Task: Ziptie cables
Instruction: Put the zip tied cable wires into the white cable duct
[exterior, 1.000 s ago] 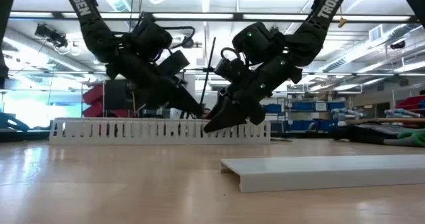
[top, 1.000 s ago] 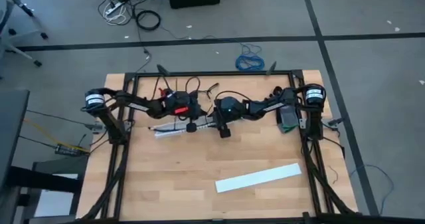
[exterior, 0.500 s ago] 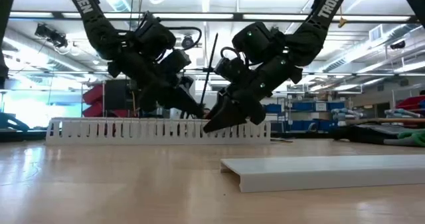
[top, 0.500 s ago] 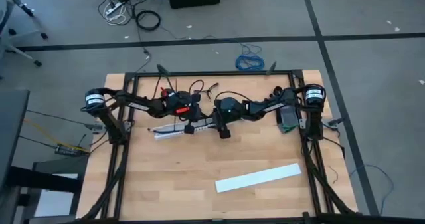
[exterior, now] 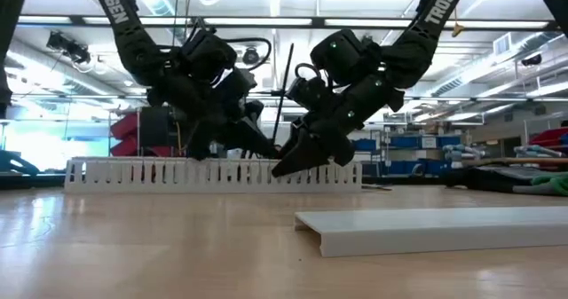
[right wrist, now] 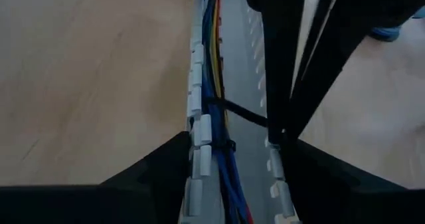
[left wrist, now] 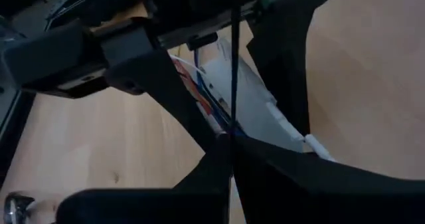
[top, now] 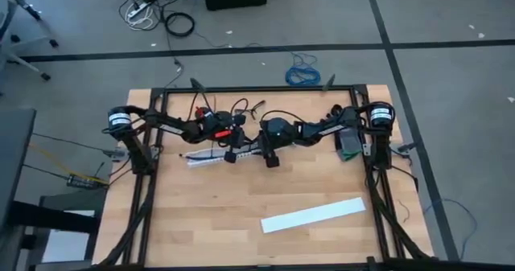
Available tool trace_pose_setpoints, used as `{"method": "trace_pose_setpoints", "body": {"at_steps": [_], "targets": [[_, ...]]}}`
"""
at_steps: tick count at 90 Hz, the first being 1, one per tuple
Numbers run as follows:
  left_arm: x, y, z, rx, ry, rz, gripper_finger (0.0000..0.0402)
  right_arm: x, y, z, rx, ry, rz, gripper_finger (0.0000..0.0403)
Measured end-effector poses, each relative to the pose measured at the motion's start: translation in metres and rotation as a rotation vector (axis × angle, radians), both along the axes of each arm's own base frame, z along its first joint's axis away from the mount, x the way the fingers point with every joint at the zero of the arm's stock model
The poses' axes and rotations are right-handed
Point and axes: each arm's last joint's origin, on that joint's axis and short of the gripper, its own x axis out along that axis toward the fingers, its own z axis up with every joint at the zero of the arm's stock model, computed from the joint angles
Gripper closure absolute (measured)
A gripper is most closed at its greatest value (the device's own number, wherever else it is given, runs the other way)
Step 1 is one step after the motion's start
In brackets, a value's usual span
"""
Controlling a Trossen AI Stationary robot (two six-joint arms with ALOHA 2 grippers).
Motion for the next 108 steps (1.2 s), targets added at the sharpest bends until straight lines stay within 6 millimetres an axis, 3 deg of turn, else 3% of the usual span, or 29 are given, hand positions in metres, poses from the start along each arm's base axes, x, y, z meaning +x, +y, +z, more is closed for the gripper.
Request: {"method": "trace_pose_setpoints", "body": {"at_steps": [77,108], "targets": [[-0.0022,0.0083,-0.0002,0.084,0.025,0.112,0.0401,-0.0002,0.001,-0.0005,-0.002,0.007,0.013,0.0188],[-0.0016,0.0024,-0.002,0.068,0.046,0.07,0.0401,0.0,0.0013,-0.0003,0.001,0.004,0.02,0.0188]]}}
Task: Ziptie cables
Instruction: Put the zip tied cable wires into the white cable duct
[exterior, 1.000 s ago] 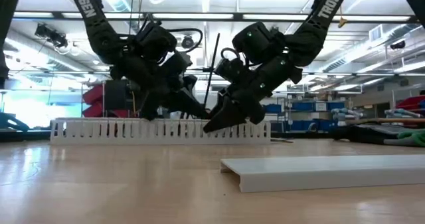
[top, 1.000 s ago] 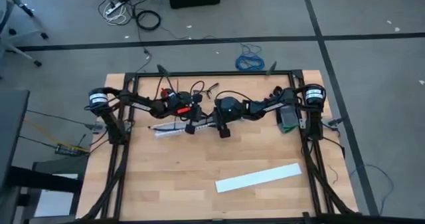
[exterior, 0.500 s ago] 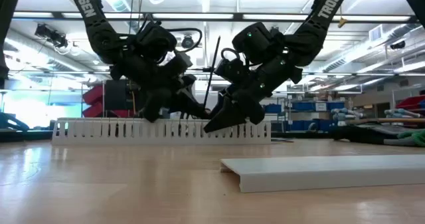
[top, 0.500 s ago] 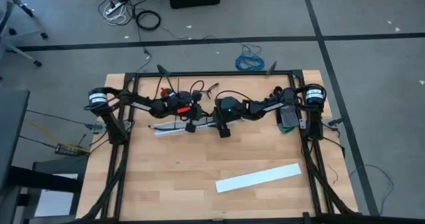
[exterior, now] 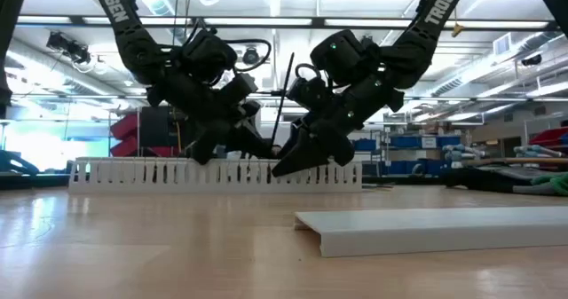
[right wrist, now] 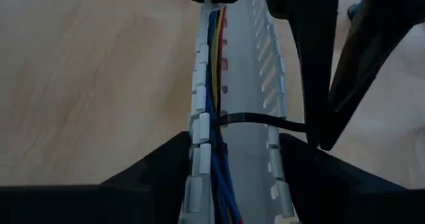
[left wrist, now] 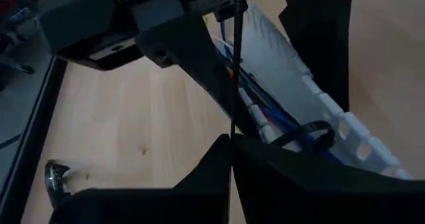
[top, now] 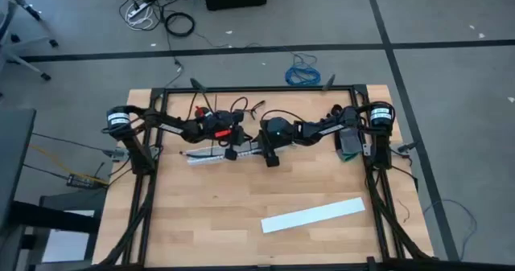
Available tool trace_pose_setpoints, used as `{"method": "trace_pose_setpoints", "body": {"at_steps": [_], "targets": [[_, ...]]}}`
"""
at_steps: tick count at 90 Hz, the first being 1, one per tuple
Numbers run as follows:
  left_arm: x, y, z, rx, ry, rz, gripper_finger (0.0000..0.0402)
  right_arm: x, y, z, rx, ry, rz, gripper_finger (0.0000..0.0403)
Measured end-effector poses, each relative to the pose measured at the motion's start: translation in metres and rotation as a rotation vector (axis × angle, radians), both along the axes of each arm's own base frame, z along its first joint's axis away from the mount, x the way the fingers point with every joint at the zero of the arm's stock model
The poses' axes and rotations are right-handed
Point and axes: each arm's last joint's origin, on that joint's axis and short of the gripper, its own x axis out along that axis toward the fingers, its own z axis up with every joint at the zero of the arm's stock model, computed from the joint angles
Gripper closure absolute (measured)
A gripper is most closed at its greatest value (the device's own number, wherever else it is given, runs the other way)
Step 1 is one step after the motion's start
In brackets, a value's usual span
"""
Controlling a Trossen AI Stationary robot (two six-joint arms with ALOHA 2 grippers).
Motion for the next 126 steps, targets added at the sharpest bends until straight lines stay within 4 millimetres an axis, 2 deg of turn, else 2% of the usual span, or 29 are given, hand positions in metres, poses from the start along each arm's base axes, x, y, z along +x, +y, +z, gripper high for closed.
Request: {"method": "trace_pose_setpoints", "body": {"at_steps": [31,58,126], "targets": [[0.0,-0.001,0.001,0.034,-0.034,-0.009,0.0401,0.0,0.0,0.0,-0.008,0.0,-0.012,0.0188],[-0.018,-0.006,-0.006,0.037,-0.206,0.058,0.0401,0.0,-0.001,0.001,-0.012,-0.005,-0.014,0.0188],[-0.017,-0.007,-0.02,0.011,-0.205,0.017,0.0401,0.003,0.011,0.005,0.013,-0.036,-0.005,0.0188]]}}
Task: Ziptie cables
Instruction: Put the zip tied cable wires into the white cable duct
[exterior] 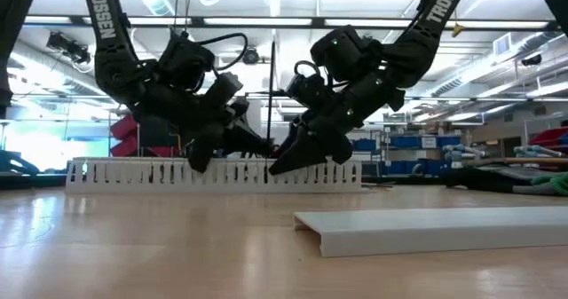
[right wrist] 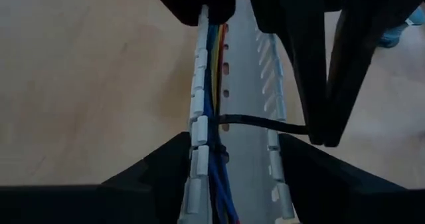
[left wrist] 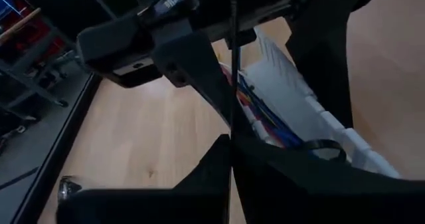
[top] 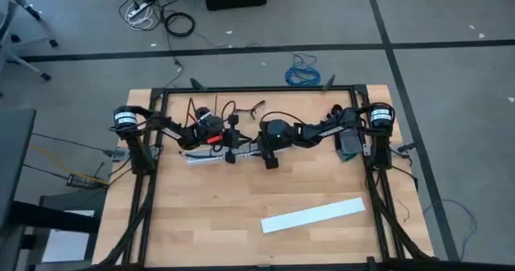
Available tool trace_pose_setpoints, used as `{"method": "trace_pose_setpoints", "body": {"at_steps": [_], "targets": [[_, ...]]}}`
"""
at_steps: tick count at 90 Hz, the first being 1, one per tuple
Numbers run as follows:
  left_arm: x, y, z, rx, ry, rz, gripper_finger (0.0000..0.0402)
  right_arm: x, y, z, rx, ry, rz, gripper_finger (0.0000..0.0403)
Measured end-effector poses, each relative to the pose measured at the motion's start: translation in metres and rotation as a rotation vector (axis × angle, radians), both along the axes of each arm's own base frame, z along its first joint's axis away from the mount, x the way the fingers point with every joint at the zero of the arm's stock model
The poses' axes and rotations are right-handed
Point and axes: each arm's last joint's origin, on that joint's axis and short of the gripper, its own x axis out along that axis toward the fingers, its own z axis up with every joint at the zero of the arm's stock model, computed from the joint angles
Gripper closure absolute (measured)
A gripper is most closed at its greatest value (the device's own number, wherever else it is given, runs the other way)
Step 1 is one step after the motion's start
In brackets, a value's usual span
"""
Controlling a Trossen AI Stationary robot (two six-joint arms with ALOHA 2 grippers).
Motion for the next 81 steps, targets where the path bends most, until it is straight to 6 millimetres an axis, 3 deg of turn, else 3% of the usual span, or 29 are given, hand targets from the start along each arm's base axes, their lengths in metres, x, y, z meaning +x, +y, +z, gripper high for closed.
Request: {"method": "trace_pose_setpoints", "body": {"at_steps": [81], "targets": [[-0.0024,-0.0007,-0.0045,0.005,0.049,-0.017,0.0401,-0.0009,-0.0033,0.0013,0.011,0.011,-0.01,0.0201]]}}
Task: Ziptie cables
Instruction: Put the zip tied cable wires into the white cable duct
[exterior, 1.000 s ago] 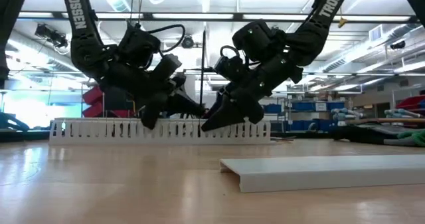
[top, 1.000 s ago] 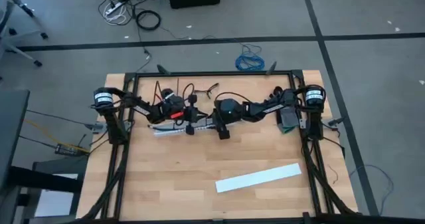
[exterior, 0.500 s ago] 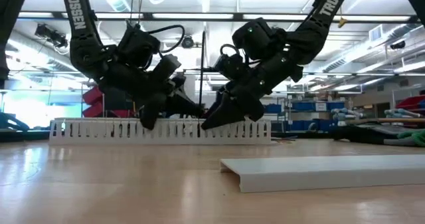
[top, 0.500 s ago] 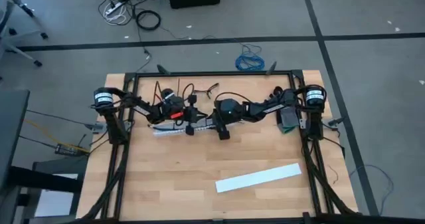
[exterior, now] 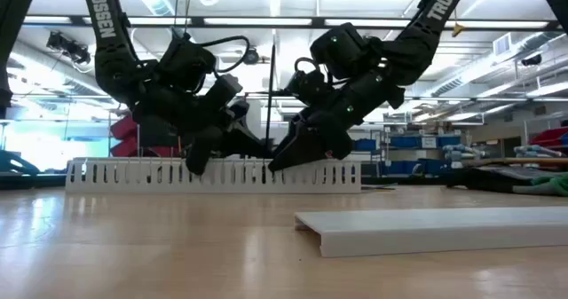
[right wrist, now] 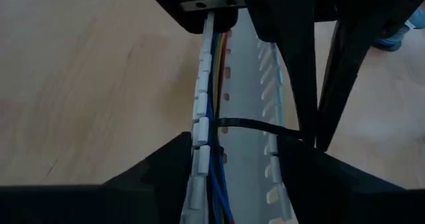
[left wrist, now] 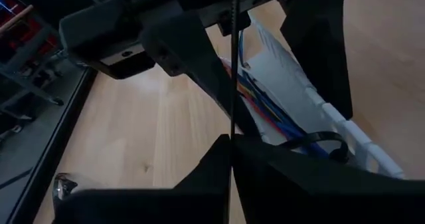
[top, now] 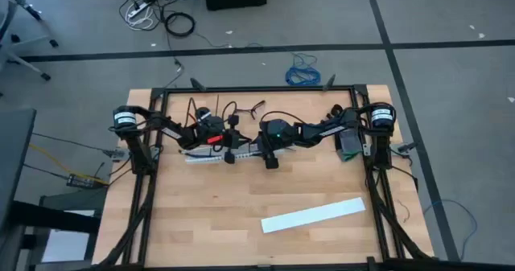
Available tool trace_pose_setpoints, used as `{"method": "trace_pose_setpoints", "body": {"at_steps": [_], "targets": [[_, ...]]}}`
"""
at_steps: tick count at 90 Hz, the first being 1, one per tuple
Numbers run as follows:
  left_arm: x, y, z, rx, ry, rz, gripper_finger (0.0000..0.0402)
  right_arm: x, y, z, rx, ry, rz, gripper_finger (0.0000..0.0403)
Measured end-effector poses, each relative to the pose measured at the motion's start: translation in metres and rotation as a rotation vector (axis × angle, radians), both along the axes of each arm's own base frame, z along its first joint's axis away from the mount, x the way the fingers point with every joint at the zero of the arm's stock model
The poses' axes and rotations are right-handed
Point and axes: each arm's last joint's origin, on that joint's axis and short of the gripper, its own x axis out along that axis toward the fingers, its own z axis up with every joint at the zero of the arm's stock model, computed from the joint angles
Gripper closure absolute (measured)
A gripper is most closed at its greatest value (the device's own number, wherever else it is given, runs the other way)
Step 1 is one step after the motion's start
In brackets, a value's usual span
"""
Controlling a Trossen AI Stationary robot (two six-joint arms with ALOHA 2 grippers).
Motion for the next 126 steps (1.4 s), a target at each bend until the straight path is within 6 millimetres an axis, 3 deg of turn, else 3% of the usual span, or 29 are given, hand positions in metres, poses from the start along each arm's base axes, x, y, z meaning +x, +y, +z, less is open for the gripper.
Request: {"method": "trace_pose_setpoints", "body": {"at_steps": [23,126], "targets": [[-0.0002,-0.0003,-0.0005,0.004,0.004,-0.012,0.0401,0.0,-0.0004,-0.0001,-0.007,0.002,-0.012,0.022],[-0.0022,-0.0028,-0.002,0.032,0.039,-0.095,0.0401,-0.0023,-0.0013,-0.0031,-0.009,0.043,-0.025,0.0234]]}}
